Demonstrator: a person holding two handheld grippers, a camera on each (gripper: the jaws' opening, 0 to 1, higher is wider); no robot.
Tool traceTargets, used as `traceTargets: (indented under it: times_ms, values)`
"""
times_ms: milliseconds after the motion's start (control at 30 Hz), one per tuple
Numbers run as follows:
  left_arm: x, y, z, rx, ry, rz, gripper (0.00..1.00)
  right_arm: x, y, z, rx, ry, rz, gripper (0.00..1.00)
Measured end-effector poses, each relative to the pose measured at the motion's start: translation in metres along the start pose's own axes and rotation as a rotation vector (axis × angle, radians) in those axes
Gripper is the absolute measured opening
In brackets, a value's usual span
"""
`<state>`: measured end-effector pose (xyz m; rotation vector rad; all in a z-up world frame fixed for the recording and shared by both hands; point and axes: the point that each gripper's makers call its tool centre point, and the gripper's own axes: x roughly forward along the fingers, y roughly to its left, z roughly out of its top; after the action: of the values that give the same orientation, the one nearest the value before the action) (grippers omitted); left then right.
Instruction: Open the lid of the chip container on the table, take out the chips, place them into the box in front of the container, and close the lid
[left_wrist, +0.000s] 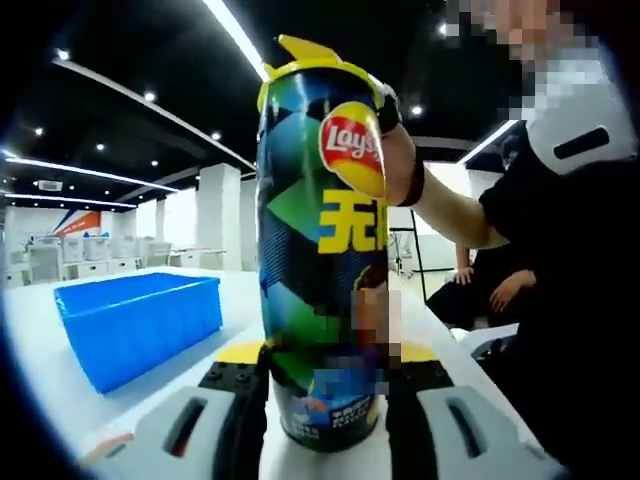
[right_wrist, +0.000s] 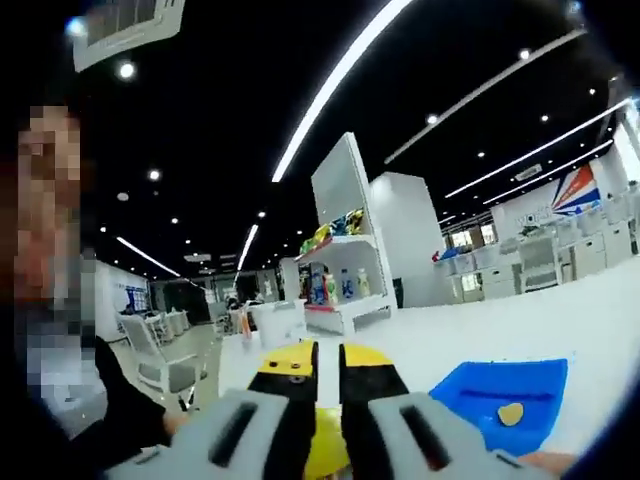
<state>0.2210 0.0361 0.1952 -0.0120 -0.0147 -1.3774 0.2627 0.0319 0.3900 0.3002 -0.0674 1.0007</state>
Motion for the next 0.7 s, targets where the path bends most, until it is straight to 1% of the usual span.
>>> traceTargets:
  times_ms: [67,100,133,167,233,267,300,333,367,400,433,500,533,567,600,700]
  values:
    - [-0.003,-0.001,0.004,-0.017,-0.016,-0.003,0.47,-0.005,-0.017,-0.001,0.017,0.006,-0.041,0.08]
    - [-0.004,-0.001,0.004,-0.018,-0.021,-0.001,0.47,-0.007,-0.018,-0.005,0.027,0.018,-0.047,0.06]
    - [-0.004,-0.002,0.006,-0.017,-0.025,0.0,0.47,-0.009,-0.017,-0.009,0.045,0.033,-0.045,0.03]
    - [-0.005,-0.003,0.007,-0.018,-0.029,0.001,0.47,-0.01,-0.016,-0.011,0.046,0.032,-0.045,0.02]
    - [-0.006,-0.003,0.008,-0.024,-0.038,0.005,0.46,-0.01,-0.007,-0.016,0.03,0.03,-0.028,0.02]
    - [-0.006,-0.003,0.009,-0.023,-0.04,0.009,0.46,-0.009,0.001,-0.023,0.012,0.048,-0.014,0.02]
    - [-0.005,-0.003,0.008,-0.022,-0.039,0.01,0.46,-0.009,0.003,-0.025,0.004,0.058,-0.009,0.02]
    - [-0.005,-0.003,0.007,-0.016,-0.033,0.014,0.46,-0.008,0.005,-0.031,-0.03,0.074,-0.017,0.02]
    - [-0.003,-0.002,0.006,-0.008,-0.024,0.021,0.45,-0.008,0.005,-0.035,-0.047,0.087,-0.025,0.02]
    - [-0.002,-0.002,0.004,0.004,-0.016,0.03,0.45,-0.007,0.008,-0.042,-0.052,0.118,-0.022,0.01]
    - [-0.002,-0.001,0.003,0.011,-0.01,0.038,0.44,-0.006,0.007,-0.035,-0.08,0.071,-0.021,0.01]
    - [-0.002,-0.001,0.002,0.023,-0.008,0.039,0.45,-0.008,0.006,-0.037,-0.057,0.101,-0.028,0.01]
    - [-0.002,-0.001,0.002,0.028,-0.007,0.04,0.45,-0.009,0.0,-0.042,-0.066,0.136,-0.062,0.01]
    - [-0.001,-0.001,0.002,0.032,-0.009,0.042,0.45,-0.008,0.002,-0.039,-0.06,0.12,-0.046,0.01]
    - [0.0,0.0,0.002,0.034,-0.009,0.042,0.45,-0.008,0.001,-0.039,-0.058,0.119,-0.045,0.01]
    - [0.002,0.001,0.002,0.039,-0.01,0.048,0.45,-0.008,0.002,-0.036,-0.097,0.08,-0.035,0.01]
